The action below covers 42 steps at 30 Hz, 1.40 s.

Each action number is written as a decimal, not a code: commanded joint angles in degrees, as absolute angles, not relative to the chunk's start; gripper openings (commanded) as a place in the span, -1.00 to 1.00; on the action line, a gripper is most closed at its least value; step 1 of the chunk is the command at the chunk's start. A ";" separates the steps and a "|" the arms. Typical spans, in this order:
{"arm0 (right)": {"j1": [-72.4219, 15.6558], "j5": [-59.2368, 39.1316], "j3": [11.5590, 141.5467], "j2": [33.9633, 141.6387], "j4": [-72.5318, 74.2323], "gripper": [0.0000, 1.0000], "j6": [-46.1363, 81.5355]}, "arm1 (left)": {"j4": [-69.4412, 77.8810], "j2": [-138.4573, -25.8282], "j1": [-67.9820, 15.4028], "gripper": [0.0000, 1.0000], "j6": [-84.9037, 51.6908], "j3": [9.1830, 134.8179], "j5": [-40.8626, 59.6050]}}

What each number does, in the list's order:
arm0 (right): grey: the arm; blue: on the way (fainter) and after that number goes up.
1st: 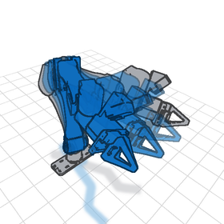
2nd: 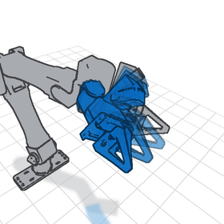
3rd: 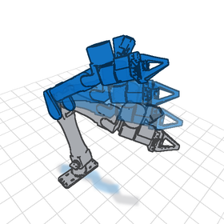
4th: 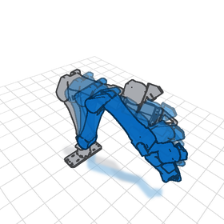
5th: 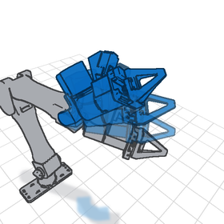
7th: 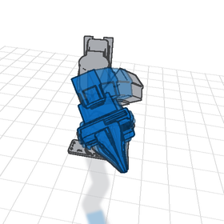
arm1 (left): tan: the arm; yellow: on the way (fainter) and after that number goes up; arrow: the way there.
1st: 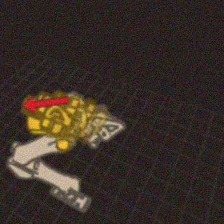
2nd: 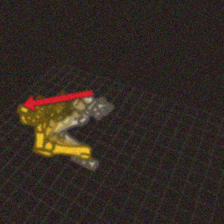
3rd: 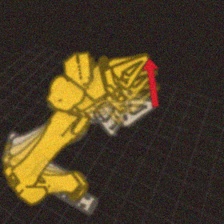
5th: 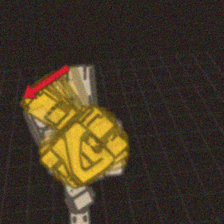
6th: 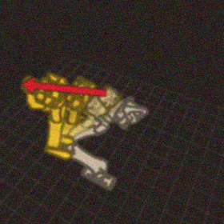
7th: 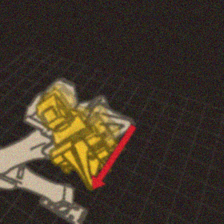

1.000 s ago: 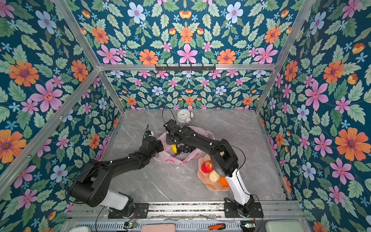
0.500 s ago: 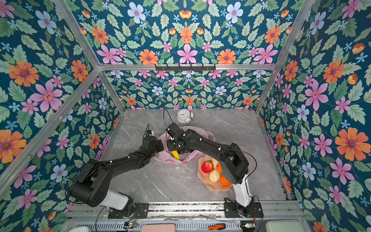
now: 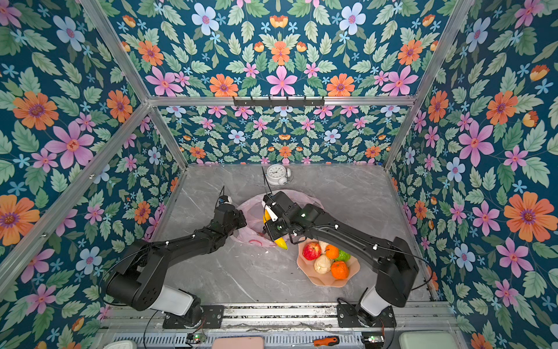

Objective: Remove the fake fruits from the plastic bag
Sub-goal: 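Lift the yellow banana out of the bag and carry it over the bowl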

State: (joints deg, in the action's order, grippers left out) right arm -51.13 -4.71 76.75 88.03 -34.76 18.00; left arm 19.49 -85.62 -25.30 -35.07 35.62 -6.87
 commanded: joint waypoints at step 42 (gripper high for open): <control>-57.48 5.73 47.51 66.04 -41.14 -0.52 24.58 | 19.25 -86.97 -25.31 -0.89 -34.01 36.40 -7.56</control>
State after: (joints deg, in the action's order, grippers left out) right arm -57.36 4.25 47.92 65.95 -43.33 23.81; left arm 19.27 -86.80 -25.30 -34.48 35.99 -7.29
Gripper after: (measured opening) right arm 0.248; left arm 0.056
